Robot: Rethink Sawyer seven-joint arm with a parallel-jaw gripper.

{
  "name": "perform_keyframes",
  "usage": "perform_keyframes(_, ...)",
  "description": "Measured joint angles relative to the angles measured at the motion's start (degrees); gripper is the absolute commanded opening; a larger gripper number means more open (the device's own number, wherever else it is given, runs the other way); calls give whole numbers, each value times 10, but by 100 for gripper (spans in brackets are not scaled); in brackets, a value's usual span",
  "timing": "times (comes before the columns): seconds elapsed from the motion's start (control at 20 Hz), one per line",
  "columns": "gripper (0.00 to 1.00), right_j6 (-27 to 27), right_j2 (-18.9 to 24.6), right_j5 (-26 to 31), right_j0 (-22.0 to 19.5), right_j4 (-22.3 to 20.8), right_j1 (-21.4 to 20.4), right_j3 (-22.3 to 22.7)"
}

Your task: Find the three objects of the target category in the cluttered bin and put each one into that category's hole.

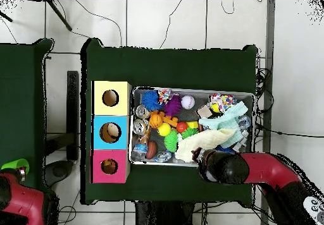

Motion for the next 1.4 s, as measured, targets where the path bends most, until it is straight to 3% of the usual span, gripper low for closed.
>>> perform_keyframes(0.5,100,0,0,0,-32,-4,21,-22)
perform_keyframes(1.05,100,0,0,0,-75,-58,76,-65)
perform_keyframes(1.4,100,0,0,0,-72,-85,94,-83)
